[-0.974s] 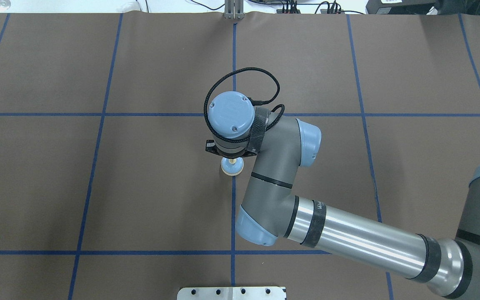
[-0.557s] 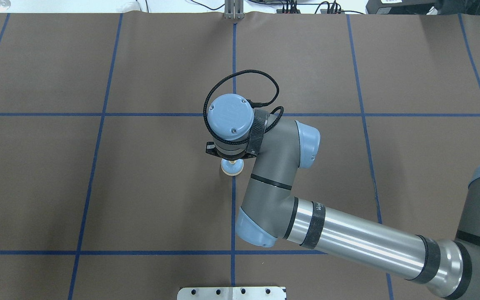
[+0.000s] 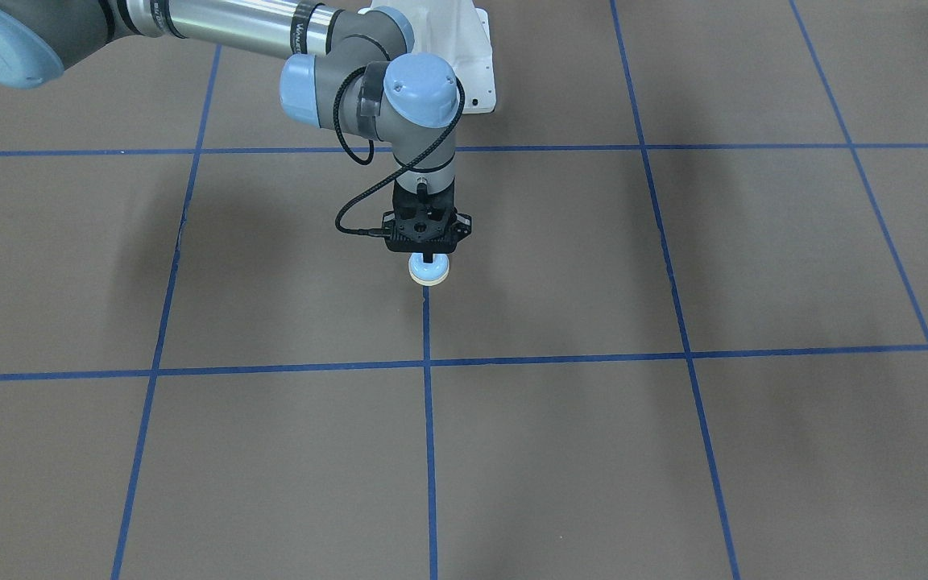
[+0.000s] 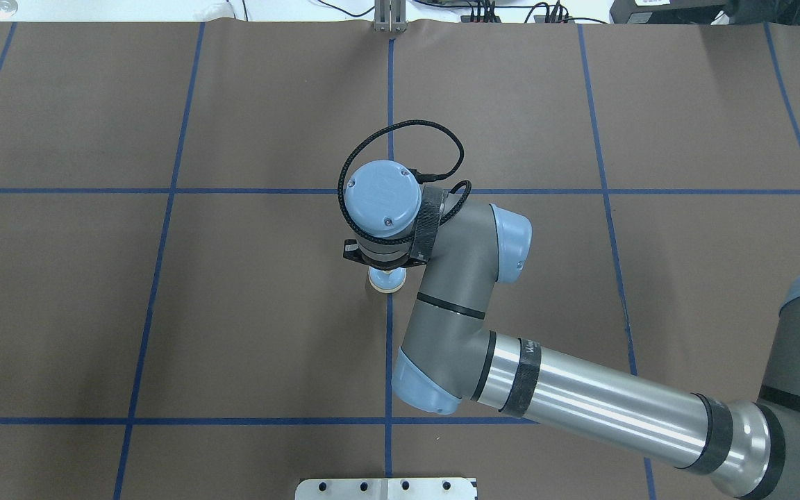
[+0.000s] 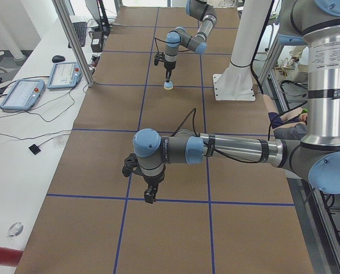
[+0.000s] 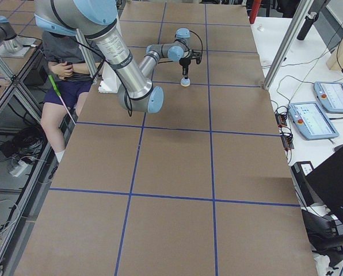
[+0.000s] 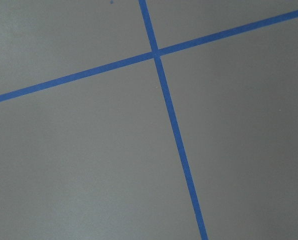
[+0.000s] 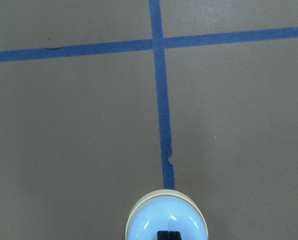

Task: Place and press bell with both arms

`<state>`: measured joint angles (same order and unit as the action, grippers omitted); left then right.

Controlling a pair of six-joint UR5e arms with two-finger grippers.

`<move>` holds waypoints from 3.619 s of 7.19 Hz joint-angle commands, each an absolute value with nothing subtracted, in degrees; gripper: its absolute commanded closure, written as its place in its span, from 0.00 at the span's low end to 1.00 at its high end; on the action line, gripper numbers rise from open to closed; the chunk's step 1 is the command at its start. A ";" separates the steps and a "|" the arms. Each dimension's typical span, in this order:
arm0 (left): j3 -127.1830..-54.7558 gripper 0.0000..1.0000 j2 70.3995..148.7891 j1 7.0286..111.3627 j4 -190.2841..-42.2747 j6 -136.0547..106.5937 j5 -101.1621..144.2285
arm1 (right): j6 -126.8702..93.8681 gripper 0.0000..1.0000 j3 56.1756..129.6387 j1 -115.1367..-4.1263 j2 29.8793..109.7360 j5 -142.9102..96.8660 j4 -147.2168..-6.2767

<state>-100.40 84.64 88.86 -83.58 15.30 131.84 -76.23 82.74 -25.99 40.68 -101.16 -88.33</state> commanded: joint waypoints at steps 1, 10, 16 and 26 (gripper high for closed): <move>-100.37 0.00 84.64 88.86 -83.58 15.29 131.84 | -75.85 1.00 82.88 -26.10 40.43 -101.34 -88.33; -99.41 0.00 84.64 88.86 -83.58 14.77 132.36 | -58.78 0.00 96.66 -46.53 51.82 -115.82 -94.03; -99.75 0.00 84.64 88.86 -83.58 14.76 132.36 | -4.28 0.00 96.68 -75.02 79.48 -125.15 -93.25; -99.58 0.00 84.73 90.00 -83.67 14.85 135.27 | 7.29 0.00 95.10 -89.38 99.14 -124.98 -84.46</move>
